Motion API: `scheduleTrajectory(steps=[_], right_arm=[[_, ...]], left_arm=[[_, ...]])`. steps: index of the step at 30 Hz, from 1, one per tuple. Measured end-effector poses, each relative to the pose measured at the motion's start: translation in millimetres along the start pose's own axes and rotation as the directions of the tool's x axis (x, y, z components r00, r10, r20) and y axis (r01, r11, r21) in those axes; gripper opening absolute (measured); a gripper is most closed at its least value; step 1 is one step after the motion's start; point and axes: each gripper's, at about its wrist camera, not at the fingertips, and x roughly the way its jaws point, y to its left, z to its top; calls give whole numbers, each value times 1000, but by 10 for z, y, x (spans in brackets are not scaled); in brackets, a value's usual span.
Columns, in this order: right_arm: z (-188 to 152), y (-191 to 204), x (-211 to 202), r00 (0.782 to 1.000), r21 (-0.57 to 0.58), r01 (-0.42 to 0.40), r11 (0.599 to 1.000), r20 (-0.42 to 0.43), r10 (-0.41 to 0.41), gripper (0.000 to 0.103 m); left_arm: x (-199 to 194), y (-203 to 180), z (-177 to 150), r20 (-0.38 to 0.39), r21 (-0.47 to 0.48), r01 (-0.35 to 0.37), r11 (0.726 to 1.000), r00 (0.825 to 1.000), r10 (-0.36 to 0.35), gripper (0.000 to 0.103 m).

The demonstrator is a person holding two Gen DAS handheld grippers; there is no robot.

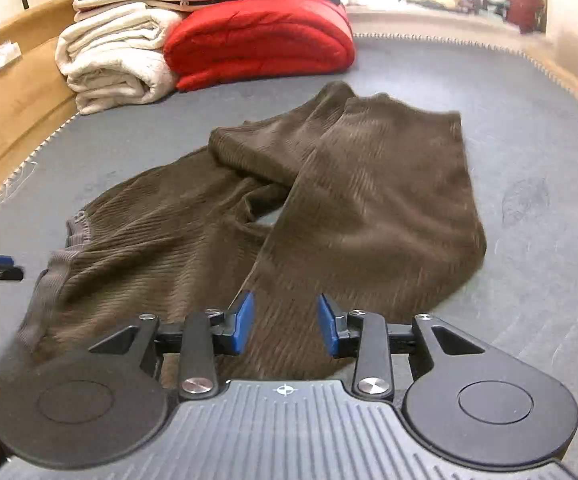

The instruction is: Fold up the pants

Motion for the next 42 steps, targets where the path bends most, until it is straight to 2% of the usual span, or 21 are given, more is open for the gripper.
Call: scheduleTrajectory(steps=[1,2,6,9,10,12,13,14,15,16,17,19,21,23,24,27,30,33,37,40,42], right_arm=[[8,13,60,1000,-2,-4,1000,-14,4,40],[34,17,155,999,-6,-6,1000,-35,6,40],[-34,287,453,996,-68,-24,997,-87,18,40],[-61,456,629,992,-106,-47,993,-125,34,42],[-82,522,743,990,-123,-45,991,-136,28,43],[-132,573,807,987,-167,-31,985,-160,3,43],[-163,606,849,985,-186,-23,982,-170,-9,43],[-190,620,877,983,-212,-9,977,-181,-31,43],[-227,650,949,981,-237,12,971,-186,-57,43],[-269,675,974,979,-263,30,964,-187,-82,42],[-304,692,964,978,-287,40,957,-183,-96,38],[-375,690,922,981,-303,52,951,-163,-106,10],[-430,618,813,982,-285,90,954,-134,-132,8],[-493,503,702,979,-243,132,961,-120,-165,7],[-511,421,639,977,-210,142,967,-126,-171,7],[-570,123,428,970,-129,188,974,-134,-205,7],[-679,-126,171,968,-32,204,978,-140,-207,6],[-830,-92,13,967,31,222,975,-137,-216,6],[-933,277,-46,968,62,225,972,-129,-216,6],[-972,536,7,966,43,222,974,-149,-213,6],[-1018,629,45,955,39,245,969,-183,-235,6]], left_arm=[[20,-37,-68,-1,-24,37,999,999,-37,25],[67,-64,-106,-19,-45,70,997,997,-71,21],[276,-273,-236,-113,-39,58,998,992,-62,20],[321,-316,-385,-95,-30,-95,995,991,91,22],[301,-290,-417,-75,-49,-122,991,990,118,25],[232,-185,-465,-40,-110,-122,986,992,118,32],[204,-141,-489,-28,-133,-124,983,992,121,53],[196,-102,-499,-31,-146,-143,979,990,140,90],[213,-65,-515,-56,-152,-173,973,985,166,100],[246,-24,-535,-88,-157,-176,972,982,164,102],[291,15,-562,-120,-168,-161,972,983,142,100],[337,71,-601,-139,-197,-131,972,985,105,98],[345,79,-625,-131,-219,-104,970,988,76,93],[359,91,-636,-139,-239,-81,968,989,48,74],[386,69,-630,-147,-249,-88,964,988,52,73],[388,27,-640,-165,-224,-129,966,982,93,55],[329,34,-621,-140,-218,-110,970,987,80,37],[167,72,-556,-74,-221,-111,969,993,97,33],[-118,281,-518,-15,-301,-105,948,994,106,31],[-190,225,-525,-19,-255,-155,954,988,155,31],[-115,175,-537,-62,-226,-185,956,983,175,33]])
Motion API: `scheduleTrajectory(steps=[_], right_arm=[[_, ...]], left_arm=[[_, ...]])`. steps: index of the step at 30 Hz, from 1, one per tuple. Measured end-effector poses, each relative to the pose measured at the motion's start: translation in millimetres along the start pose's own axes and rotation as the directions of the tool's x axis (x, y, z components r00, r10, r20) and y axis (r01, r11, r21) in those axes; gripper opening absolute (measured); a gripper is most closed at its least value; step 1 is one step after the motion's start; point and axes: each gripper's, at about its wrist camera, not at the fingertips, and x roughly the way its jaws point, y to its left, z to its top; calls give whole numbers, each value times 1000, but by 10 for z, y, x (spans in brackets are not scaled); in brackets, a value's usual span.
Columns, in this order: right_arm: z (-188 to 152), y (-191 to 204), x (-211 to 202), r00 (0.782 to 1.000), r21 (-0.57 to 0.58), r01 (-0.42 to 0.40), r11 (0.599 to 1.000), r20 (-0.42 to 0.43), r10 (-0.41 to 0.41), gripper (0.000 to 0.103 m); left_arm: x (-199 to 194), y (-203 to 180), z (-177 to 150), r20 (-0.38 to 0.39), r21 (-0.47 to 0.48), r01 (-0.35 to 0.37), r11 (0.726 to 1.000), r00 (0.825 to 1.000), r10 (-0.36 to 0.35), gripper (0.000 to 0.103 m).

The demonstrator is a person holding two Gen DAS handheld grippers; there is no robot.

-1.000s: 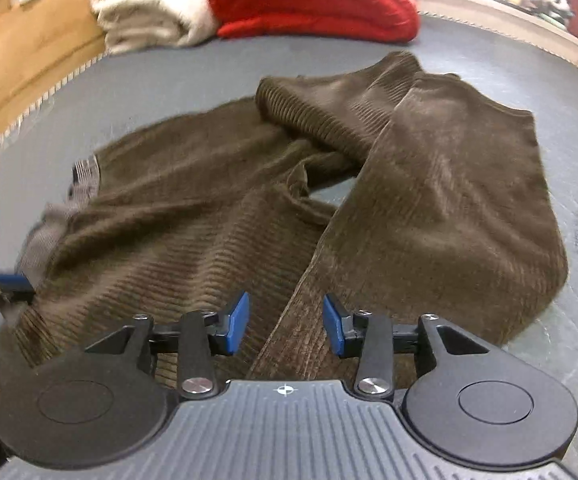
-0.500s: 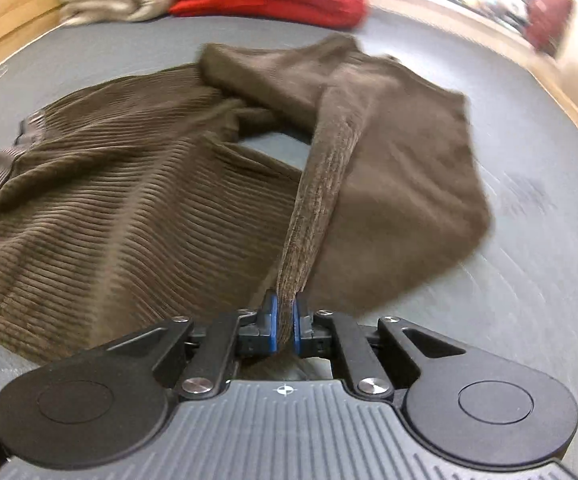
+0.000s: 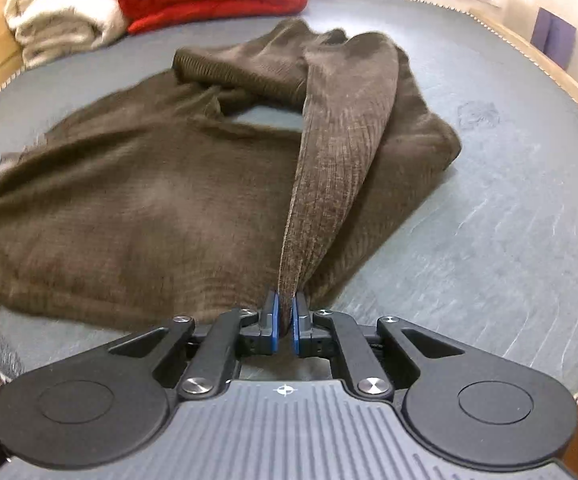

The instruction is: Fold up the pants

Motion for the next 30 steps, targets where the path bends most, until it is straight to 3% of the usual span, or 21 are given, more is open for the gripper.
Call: scheduleTrajectory(steps=[3,5,7,10,13,15,17,18,20,23,27,30], right_arm=[[6,-85,13,998,56,46,997,-36,-44,8],[80,-223,-57,998,115,67,991,-10,-66,13],[182,-354,-182,995,143,74,987,58,-83,23],[331,-484,-326,988,138,33,990,147,-53,34],[505,-572,-372,980,107,9,994,197,-30,35],[626,-604,-341,978,91,-14,996,207,-6,35],[749,-637,-258,978,65,-25,998,210,11,36],[802,-651,-192,978,49,-28,998,208,17,36],[899,-642,-58,982,20,-42,999,186,37,38],[974,-619,190,989,-13,-65,998,130,66,45],[1093,-550,560,997,-15,-53,998,61,54,45],[1217,-430,776,998,-54,-36,998,58,40,49]], left_arm=[[94,-33,-33,-44,-10,-48,999,998,47,44],[-4,-81,0,16,-18,-76,997,997,76,53],[-155,-161,26,119,3,-76,997,990,75,58],[-288,-239,68,238,16,12,1000,971,-15,59],[-295,-373,73,271,52,85,995,958,-96,57],[-172,-518,91,223,100,117,988,965,-137,45],[60,-605,47,101,135,106,985,988,-120,25],[214,-617,16,13,144,92,985,995,-95,24],[568,-613,-113,-174,168,51,984,984,-22,24],[580,-770,-95,-169,268,29,963,985,17,24],[601,-766,-90,-171,263,29,964,985,17,24],[632,-779,-104,-175,254,37,967,985,8,24]])
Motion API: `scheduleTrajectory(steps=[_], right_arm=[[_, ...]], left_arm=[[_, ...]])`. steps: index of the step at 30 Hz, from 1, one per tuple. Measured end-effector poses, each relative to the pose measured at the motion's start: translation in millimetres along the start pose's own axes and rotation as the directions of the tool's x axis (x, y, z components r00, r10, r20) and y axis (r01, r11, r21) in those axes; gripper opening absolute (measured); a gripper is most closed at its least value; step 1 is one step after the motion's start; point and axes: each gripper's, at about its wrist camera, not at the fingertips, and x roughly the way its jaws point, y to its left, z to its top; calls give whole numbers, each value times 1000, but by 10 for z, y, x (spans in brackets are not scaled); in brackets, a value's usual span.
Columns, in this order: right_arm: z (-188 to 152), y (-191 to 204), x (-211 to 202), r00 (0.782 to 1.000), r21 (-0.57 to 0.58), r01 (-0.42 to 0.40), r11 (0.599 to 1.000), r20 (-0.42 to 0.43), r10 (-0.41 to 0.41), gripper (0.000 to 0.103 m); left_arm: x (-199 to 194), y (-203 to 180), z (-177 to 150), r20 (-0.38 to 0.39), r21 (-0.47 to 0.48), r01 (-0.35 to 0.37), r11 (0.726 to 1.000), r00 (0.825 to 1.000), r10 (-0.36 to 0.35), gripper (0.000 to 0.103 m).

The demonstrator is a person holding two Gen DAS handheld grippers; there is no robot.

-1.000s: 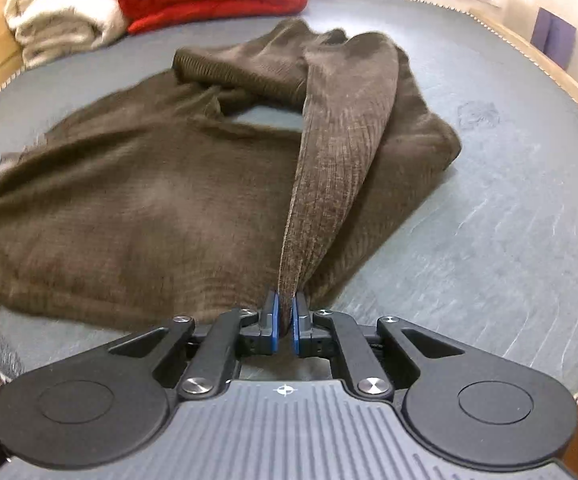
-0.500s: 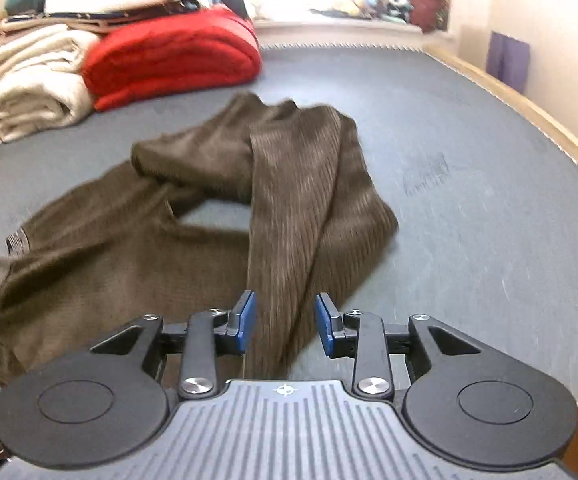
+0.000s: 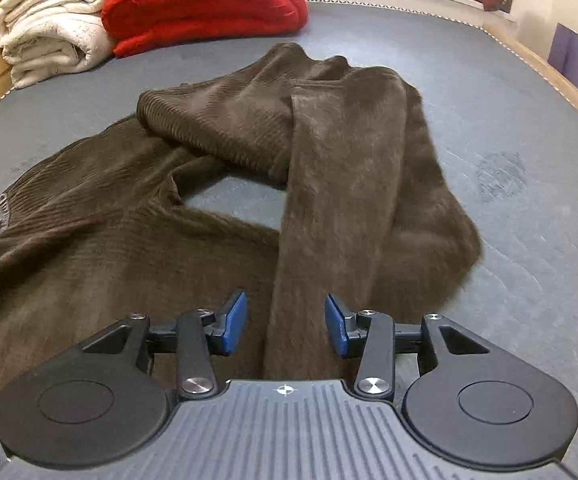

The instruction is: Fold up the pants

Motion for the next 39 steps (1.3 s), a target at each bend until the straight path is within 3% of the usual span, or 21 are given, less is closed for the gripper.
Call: scheduleTrajectory(steps=[4,6,8,9,11,14,17,19,21,23,26,28,32,35,39], right_arm=[[34,194,355,995,-167,86,982,-42,-94,51],[20,252,455,990,-239,126,963,-28,-137,46],[20,224,495,978,-280,197,939,-6,-207,17],[41,156,469,977,-256,204,945,-10,-214,7],[90,-47,317,982,-175,187,967,3,-189,7],[52,-467,-2,971,-111,239,965,44,-236,7],[-253,-1085,-275,968,16,248,968,-40,-248,6],[-580,-1388,-379,961,45,237,971,-160,-227,6],[-891,-1512,-420,952,58,173,983,-264,-152,6],[-1078,-1507,-500,954,55,121,991,-282,-101,7],[-1045,-1464,-694,982,70,129,989,-151,-118,12],[-952,-1504,-799,991,143,133,981,-46,-127,15],[-715,-1479,-833,975,200,159,967,119,-185,33],[-523,-1328,-642,973,122,157,980,153,-174,39],[-309,-1065,-215,988,-63,126,990,96,-120,48]], left_arm=[[0,50,17,7,4,2,1000,1000,-2,24],[-20,54,-8,8,4,2,1000,1000,-2,24],[-19,51,-2,6,0,3,1000,1000,-3,24],[-19,48,4,4,-1,0,1000,1000,0,24],[-16,19,17,1,7,-14,1000,1000,14,24],[-13,-13,47,-11,13,-31,999,999,31,24],[-15,-37,64,-21,17,-46,999,999,46,24],[-19,-91,66,-19,43,-63,997,998,64,24],[-18,-120,74,-21,57,-76,996,997,77,24],[-17,-115,88,-28,47,-78,996,996,79,23],[-15,-100,101,-32,36,-80,996,996,82,23],[-19,-101,93,-27,41,-83,996,996,84,23],[-27,-78,77,-12,30,-70,997,997,71,23],[-37,-81,55,3,34,-69,997,998,69,23],[-44,-80,48,8,27,-66,997,998,66,23]])
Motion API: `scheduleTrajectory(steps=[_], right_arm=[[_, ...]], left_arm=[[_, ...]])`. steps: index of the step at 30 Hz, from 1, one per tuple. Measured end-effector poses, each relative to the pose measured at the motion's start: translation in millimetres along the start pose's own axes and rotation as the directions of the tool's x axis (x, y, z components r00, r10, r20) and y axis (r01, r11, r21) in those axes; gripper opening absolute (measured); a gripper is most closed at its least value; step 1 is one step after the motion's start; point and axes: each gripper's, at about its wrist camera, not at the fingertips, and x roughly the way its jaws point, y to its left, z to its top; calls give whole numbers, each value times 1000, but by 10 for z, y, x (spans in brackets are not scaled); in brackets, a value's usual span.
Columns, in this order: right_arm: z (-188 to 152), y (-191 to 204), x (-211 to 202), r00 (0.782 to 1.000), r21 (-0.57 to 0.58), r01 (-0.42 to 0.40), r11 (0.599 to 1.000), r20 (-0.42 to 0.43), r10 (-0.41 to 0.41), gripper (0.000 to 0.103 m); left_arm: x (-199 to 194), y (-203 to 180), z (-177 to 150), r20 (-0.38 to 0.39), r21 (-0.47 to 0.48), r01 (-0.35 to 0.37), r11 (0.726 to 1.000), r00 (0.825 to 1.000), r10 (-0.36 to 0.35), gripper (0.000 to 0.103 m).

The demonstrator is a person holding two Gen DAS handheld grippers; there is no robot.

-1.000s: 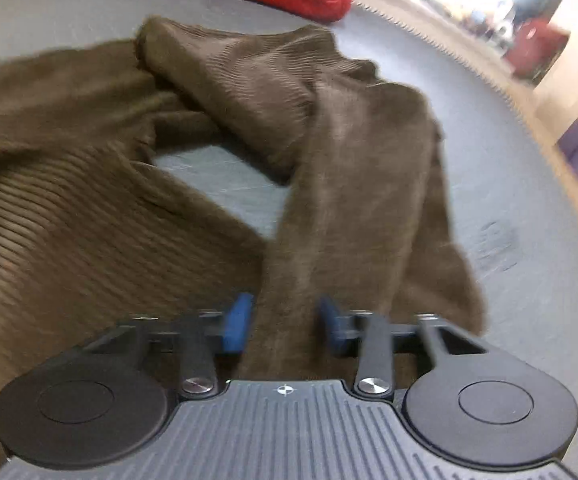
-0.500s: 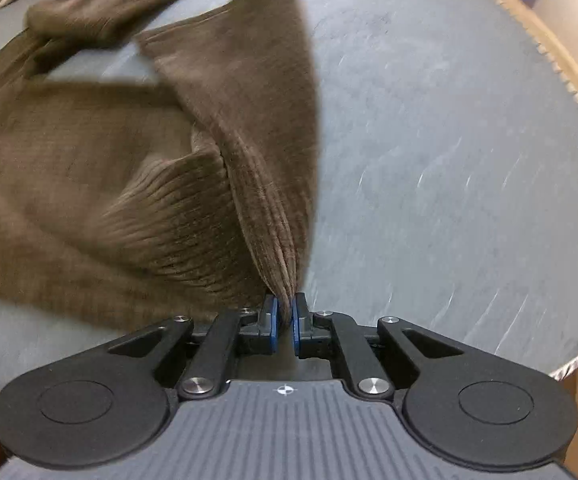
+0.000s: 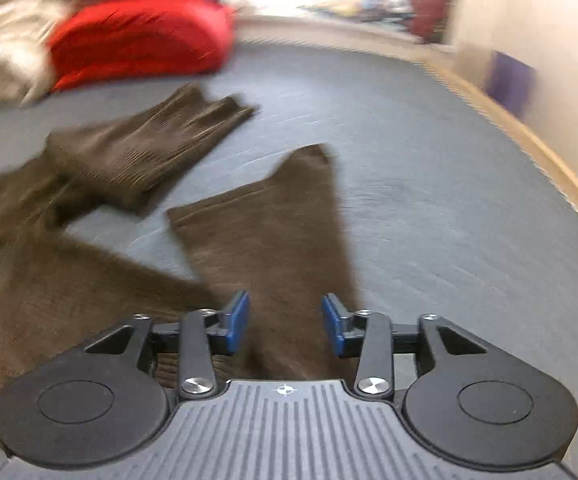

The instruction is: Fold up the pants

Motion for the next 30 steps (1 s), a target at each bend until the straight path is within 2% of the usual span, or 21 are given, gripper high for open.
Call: scheduleTrajectory(steps=[5,6,7,8,10,11,13,14,15,16,18,19,20,21,22,23,27,29,30], right_arm=[[42,355,522,993,-270,52,962,-92,-79,47],[73,364,566,993,-293,50,955,-90,-80,43],[94,334,582,993,-291,53,955,-88,-82,22],[148,254,582,992,-255,61,965,-89,-87,9],[262,-73,459,996,-65,83,994,-40,-86,10],[297,-312,370,994,65,105,992,-13,-105,10],[215,-839,189,975,311,212,927,-6,-221,10],[94,-1111,121,956,420,282,863,-46,-290,10],[-92,-1384,73,932,519,354,778,-121,-343,10],[-314,-1618,45,912,604,403,687,-203,-356,10],[-861,-2004,-32,856,724,513,461,-392,-336,10],[-1145,-2139,-74,857,778,513,362,-438,-274,13],[-1318,-2209,-137,878,827,474,302,-415,-239,11],[-1358,-2246,-210,892,845,444,297,-386,-236,12],[-1326,-2234,-256,889,831,449,328,-380,-255,12],[-1305,-2217,-328,889,828,444,342,-360,-282,12],[-1354,-2347,-464,911,886,359,294,-264,-318,21],[-1439,-2500,-453,919,908,329,262,-243,-312,33],[-1493,-2616,-405,932,923,296,244,-223,-287,45]], left_arm=[[-7,7,1,-1,-1,5,1000,1000,-5,23],[-7,12,2,-2,-2,7,1000,1000,-7,23],[-4,19,6,-3,-3,9,1000,1000,-9,23],[-1,20,10,-5,-6,9,1000,1000,-9,23],[6,13,22,-8,-7,4,1000,1000,-5,23],[8,4,27,-8,-7,1,1000,1000,-1,23],[15,-5,32,-6,-7,-3,1000,1000,3,23],[19,-7,29,-5,-8,-4,1000,1000,4,23],[20,-8,28,-3,-9,-4,1000,1000,4,23],[22,-10,24,-1,-9,-3,1000,1000,3,23],[22,-7,16,4,-6,-2,1000,1000,2,23],[23,-3,10,6,-5,0,1000,1000,0,23],[24,0,8,7,-5,1,1000,1000,-1,23],[25,2,9,7,-6,3,1000,1000,-3,23],[24,4,9,6,-7,3,1000,1000,-3,23],[22,0,11,5,-8,2,1000,1000,-2,23],[32,-42,39,2,-3,-17,1000,1000,17,23],[31,-63,39,2,-1,-25,1000,1000,25,23],[30,-67,38,4,-1,-27,1000,1000,27,23]])
